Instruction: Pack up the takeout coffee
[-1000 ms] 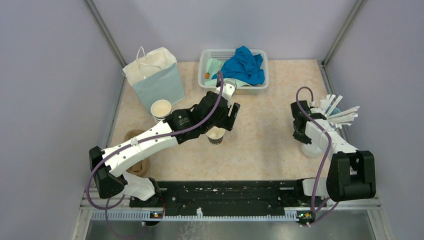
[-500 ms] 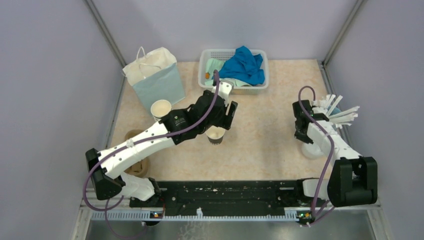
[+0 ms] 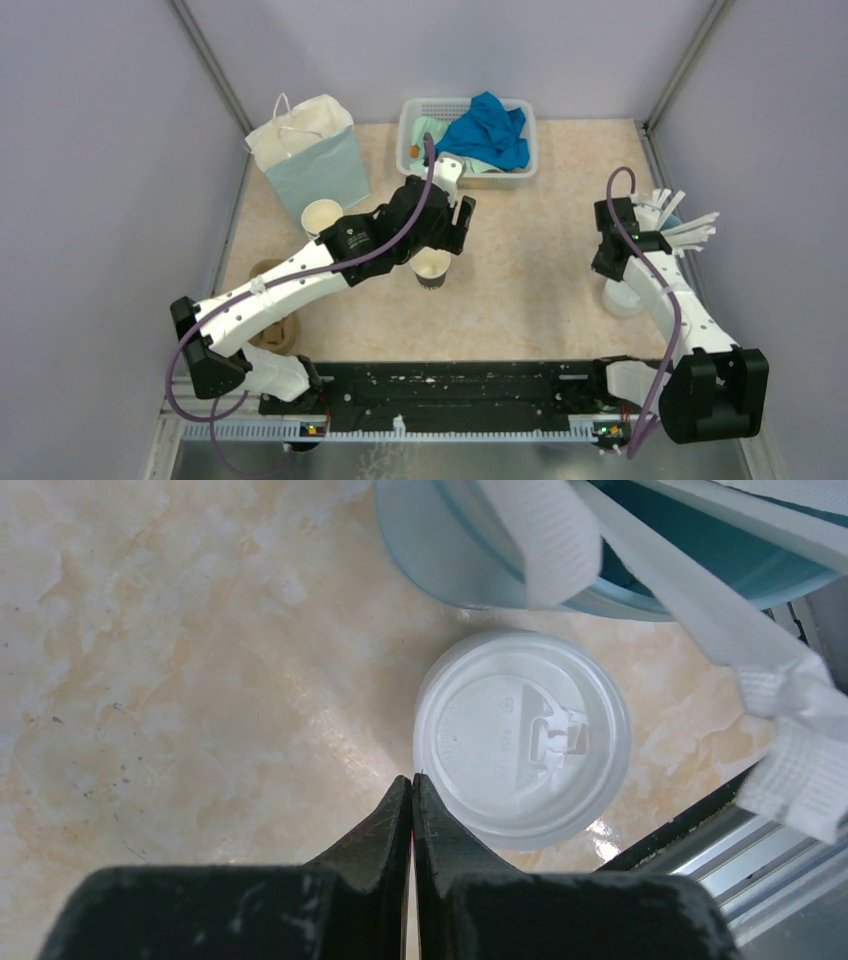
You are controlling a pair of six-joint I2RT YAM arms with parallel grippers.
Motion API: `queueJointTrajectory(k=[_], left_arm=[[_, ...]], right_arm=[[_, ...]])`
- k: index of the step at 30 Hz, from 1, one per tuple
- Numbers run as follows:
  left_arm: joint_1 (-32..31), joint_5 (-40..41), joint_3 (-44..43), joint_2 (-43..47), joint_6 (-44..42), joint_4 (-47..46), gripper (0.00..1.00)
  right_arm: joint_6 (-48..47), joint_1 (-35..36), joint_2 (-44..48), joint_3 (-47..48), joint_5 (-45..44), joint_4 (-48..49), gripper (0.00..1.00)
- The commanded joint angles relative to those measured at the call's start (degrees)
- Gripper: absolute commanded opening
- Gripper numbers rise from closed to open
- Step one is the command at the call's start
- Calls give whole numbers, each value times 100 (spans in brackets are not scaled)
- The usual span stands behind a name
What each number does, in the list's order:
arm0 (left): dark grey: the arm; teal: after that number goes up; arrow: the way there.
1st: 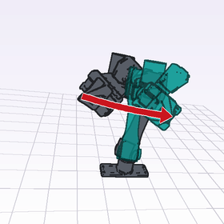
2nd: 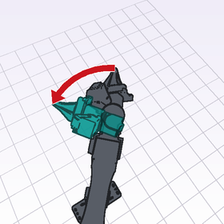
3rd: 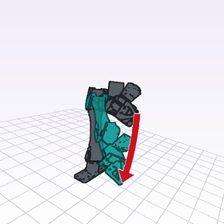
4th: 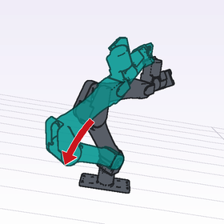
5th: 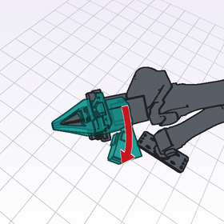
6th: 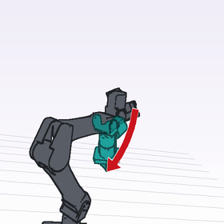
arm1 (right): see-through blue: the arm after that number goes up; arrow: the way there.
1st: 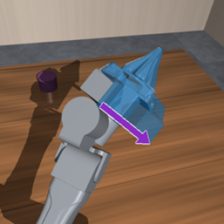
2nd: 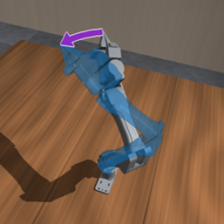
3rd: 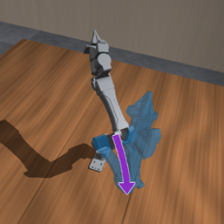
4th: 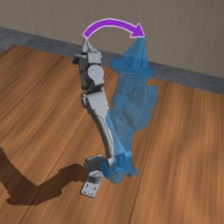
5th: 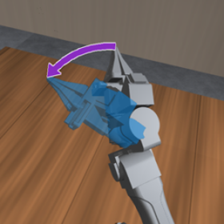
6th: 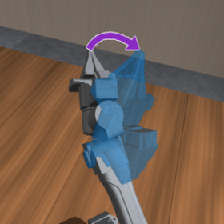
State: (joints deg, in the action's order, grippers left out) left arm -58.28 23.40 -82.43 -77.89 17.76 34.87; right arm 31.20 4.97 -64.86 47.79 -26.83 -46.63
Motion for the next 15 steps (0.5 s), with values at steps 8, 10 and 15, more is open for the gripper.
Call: queueJointTrajectory(k=[8,10,15], left_arm=[[37,0,-317,-111,146,-51,79],[44,1,-235,-77,180,-74,79],[78,2,-179,-42,210,-90,79]], right_arm=[[10,-106,-536,313,277,-34,27],[1,-202,-604,274,314,6,31],[-33,-399,-659,125,465,77,34]])
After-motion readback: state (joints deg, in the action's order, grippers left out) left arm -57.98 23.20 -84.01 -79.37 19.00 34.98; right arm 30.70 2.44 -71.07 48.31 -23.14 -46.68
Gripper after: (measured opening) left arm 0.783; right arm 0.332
